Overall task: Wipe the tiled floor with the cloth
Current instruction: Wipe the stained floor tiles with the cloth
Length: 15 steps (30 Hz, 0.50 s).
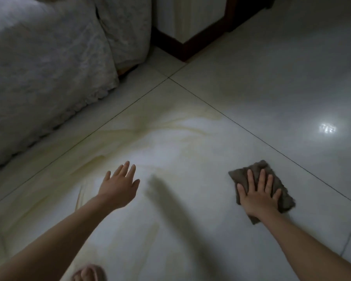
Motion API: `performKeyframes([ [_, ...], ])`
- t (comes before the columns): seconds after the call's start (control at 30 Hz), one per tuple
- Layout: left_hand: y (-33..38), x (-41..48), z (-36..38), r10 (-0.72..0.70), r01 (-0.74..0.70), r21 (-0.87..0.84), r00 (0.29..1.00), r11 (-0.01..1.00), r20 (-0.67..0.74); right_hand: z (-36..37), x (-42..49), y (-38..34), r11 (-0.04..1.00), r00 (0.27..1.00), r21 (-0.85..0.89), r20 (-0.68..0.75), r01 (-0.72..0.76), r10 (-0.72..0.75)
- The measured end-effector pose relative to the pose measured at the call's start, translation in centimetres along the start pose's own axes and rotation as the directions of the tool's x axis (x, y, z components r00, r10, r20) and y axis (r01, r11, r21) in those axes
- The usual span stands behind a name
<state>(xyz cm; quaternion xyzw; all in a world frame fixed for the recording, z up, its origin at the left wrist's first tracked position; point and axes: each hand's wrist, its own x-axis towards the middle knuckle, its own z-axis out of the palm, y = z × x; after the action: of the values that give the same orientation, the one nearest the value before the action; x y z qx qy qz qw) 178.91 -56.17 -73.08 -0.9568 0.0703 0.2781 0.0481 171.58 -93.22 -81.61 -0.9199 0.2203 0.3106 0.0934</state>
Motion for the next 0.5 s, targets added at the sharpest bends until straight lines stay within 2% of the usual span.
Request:
performKeyframes([
  [0.13, -3.1, 7.5, -1.1, 0.105, -0.104, -0.04, 0.994, 0.994, 0.017, -1.0, 0.1, -4.0, 0.977, 0.977, 0.07, 0.095, -0.199, 0.192],
  [0.27, -5.4, 14.4, -2.5, 0.212, -0.211, -0.046, 0.977, 0.977, 0.021, -0.5, -1.4, -8.7, 0.939, 0.945, 0.153, 0.162, -0.308, 0.283],
  [0.4, -6.8, 21.2, -4.1, 0.24, -0.241, -0.02, 0.97, 0.97, -0.022, 0.0, 0.6, -15.1, 0.891, 0.914, 0.208, 0.143, -0.403, 0.38],
  [0.5, -7.4, 25.0, -4.1, 0.283, -0.283, -0.022, 0.959, 0.959, -0.016, -0.5, 3.2, -19.0, 0.891, 0.924, 0.244, 0.082, -0.382, 0.374],
])
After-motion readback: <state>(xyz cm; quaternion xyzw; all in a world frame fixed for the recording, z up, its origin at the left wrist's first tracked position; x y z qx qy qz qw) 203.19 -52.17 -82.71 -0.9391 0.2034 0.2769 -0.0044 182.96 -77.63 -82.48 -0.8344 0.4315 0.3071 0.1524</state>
